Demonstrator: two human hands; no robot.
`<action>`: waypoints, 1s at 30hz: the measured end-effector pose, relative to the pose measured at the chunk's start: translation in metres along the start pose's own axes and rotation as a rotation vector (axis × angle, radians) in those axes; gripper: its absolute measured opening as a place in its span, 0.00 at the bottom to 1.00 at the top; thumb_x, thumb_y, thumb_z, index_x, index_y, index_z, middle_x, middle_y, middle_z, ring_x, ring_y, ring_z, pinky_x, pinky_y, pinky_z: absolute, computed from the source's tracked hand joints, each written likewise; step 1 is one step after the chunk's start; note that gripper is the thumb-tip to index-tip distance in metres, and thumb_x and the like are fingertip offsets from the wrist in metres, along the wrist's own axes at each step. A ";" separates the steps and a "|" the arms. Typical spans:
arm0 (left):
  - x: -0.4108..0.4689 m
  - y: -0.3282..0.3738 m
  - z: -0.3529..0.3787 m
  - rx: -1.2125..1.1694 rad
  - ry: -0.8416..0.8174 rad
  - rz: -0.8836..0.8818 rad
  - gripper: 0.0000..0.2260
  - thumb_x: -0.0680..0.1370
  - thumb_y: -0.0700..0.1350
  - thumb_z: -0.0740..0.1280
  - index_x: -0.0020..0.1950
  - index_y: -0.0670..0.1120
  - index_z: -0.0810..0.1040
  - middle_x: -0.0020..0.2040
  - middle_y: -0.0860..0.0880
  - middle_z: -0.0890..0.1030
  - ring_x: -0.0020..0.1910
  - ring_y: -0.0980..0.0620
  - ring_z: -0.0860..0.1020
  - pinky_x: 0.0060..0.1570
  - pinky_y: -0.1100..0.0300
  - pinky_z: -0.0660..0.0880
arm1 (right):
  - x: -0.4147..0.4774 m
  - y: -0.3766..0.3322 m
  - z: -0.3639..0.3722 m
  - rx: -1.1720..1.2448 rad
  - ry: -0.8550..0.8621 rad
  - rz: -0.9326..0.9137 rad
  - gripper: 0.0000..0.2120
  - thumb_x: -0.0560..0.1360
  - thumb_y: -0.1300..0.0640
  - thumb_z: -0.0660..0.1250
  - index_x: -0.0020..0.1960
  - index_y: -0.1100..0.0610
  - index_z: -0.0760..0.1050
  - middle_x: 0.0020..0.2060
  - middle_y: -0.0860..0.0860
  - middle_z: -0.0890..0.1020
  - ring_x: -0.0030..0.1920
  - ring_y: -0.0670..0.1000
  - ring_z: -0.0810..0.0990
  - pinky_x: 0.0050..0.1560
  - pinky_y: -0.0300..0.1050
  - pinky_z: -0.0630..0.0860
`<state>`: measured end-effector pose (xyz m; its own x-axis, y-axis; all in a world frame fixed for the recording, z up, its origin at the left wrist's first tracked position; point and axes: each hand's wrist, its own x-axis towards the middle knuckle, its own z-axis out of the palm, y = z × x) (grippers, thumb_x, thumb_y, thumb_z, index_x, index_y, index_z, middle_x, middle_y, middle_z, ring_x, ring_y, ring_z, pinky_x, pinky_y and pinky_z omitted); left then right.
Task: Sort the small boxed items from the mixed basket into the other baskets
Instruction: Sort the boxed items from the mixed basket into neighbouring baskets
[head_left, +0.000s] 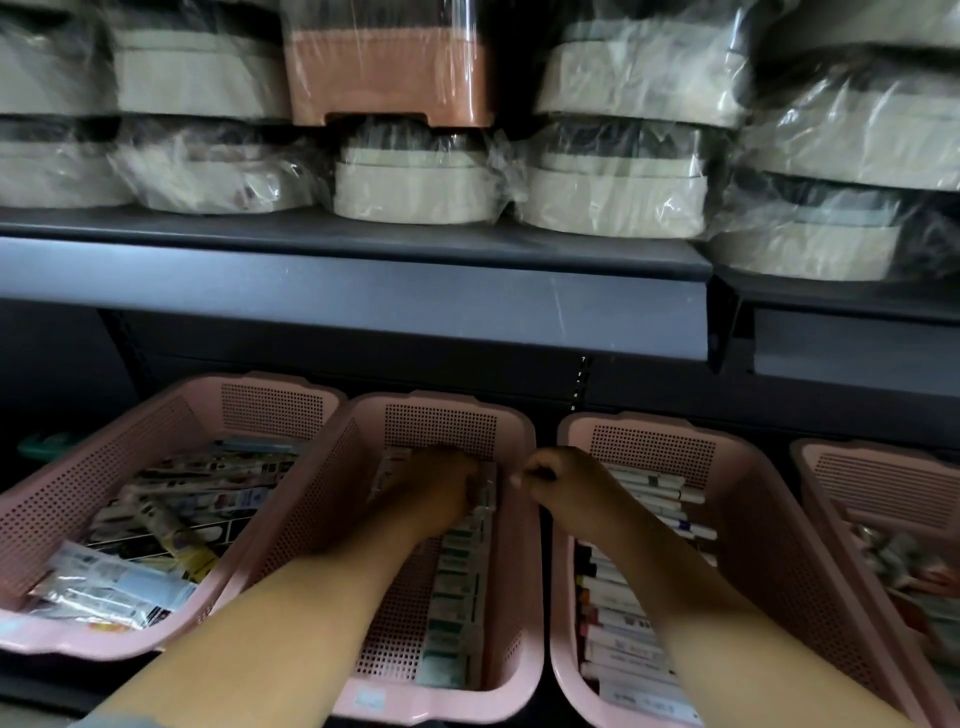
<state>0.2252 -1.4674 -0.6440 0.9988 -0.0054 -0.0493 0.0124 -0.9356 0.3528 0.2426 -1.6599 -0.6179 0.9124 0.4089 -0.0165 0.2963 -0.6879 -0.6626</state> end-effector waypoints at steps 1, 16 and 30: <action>-0.001 0.003 -0.006 -0.030 0.008 0.019 0.06 0.81 0.50 0.66 0.47 0.56 0.83 0.47 0.56 0.82 0.46 0.56 0.79 0.42 0.61 0.71 | 0.000 -0.003 -0.003 0.023 -0.017 0.026 0.10 0.80 0.50 0.66 0.40 0.49 0.77 0.34 0.47 0.77 0.35 0.46 0.75 0.35 0.41 0.67; -0.037 0.031 -0.032 -0.322 0.237 0.174 0.10 0.76 0.56 0.76 0.54 0.56 0.82 0.46 0.57 0.83 0.44 0.61 0.81 0.41 0.60 0.77 | 0.018 -0.030 -0.006 0.458 0.260 0.136 0.05 0.72 0.61 0.74 0.44 0.57 0.78 0.38 0.57 0.83 0.43 0.58 0.83 0.46 0.55 0.81; -0.047 0.026 -0.032 -0.298 0.225 0.199 0.20 0.78 0.56 0.74 0.68 0.61 0.75 0.54 0.59 0.84 0.45 0.70 0.78 0.44 0.73 0.75 | 0.015 -0.022 0.004 0.460 0.109 0.121 0.07 0.73 0.63 0.71 0.48 0.55 0.76 0.43 0.58 0.83 0.43 0.58 0.84 0.45 0.54 0.83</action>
<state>0.1801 -1.4799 -0.6025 0.9682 -0.0675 0.2407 -0.2015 -0.7808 0.5914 0.2485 -1.6366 -0.6062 0.9641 0.2603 -0.0519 0.0531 -0.3807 -0.9232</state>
